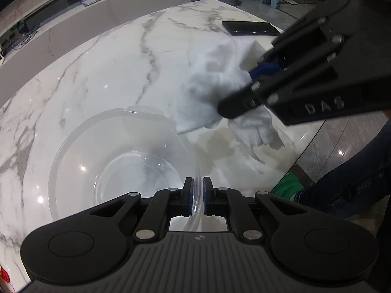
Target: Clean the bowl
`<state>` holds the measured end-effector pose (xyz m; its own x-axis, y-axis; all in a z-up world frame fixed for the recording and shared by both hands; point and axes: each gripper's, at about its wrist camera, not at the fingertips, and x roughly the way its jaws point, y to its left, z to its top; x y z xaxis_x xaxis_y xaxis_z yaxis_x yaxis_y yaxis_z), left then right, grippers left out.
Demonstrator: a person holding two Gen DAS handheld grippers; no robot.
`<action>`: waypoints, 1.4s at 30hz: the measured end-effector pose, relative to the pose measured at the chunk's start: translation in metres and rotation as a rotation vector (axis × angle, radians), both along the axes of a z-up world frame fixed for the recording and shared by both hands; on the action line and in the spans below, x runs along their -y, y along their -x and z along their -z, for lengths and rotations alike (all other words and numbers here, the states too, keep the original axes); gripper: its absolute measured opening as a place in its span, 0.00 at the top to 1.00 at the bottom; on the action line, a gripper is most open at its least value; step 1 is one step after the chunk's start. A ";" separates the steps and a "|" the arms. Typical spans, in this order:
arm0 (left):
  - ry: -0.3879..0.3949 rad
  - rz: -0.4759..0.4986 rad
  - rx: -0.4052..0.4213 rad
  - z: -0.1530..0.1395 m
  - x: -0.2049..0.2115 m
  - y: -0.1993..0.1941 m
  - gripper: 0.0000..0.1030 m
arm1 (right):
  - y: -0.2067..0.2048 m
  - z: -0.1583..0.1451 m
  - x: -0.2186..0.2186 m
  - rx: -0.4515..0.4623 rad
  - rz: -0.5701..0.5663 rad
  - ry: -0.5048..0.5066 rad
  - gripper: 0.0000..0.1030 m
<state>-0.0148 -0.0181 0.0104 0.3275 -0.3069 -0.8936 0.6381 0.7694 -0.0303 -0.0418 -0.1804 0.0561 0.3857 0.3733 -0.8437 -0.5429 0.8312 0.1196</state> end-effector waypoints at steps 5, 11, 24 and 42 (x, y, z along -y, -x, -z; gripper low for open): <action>-0.018 -0.013 -0.009 0.005 0.000 -0.006 0.90 | -0.002 0.014 -0.003 -0.037 -0.008 0.046 0.89; -0.020 -0.012 -0.032 0.008 -0.003 -0.004 0.91 | 0.003 0.044 -0.014 -0.134 -0.092 0.097 0.88; -0.003 0.003 -0.059 0.005 -0.009 0.001 0.91 | -0.005 0.051 -0.033 -0.134 -0.129 0.031 0.88; 0.006 0.028 -0.069 0.009 0.002 0.013 0.90 | -0.039 0.058 -0.035 -0.119 -0.026 0.005 0.88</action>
